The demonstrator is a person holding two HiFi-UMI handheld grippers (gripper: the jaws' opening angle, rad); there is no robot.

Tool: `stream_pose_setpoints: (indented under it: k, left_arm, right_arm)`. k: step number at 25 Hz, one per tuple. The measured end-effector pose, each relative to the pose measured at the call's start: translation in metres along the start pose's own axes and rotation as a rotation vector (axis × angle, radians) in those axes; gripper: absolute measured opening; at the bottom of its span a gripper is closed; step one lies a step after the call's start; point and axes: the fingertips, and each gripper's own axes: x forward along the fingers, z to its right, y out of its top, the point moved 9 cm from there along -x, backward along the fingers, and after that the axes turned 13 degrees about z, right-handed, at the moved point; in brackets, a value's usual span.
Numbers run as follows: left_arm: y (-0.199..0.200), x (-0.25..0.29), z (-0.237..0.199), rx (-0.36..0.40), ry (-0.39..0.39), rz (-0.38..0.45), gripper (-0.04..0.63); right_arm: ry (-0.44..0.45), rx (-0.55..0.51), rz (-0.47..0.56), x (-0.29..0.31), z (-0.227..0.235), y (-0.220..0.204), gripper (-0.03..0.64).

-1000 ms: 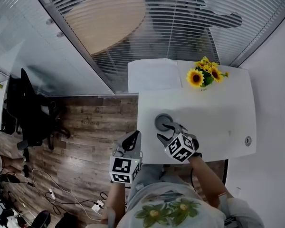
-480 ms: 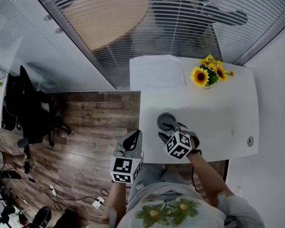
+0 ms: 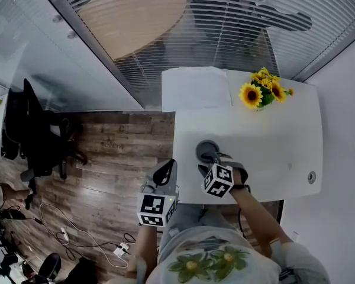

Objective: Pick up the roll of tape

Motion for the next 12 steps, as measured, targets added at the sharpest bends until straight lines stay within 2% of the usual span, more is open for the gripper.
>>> stream_pose_setpoints:
  k: [8, 12]
  left_arm:
    - [-0.0033, -0.0002, 0.0017, 0.000, 0.007, -0.008, 0.004]
    - [-0.0024, -0.0007, 0.0022, 0.000, 0.012, -0.009, 0.003]
  right_arm:
    - [0.005, -0.061, -0.025, 0.0025, 0.0004, -0.0014, 0.083]
    - [0.017, -0.071, -0.026, 0.0019, 0.0004, -0.0012, 0.075]
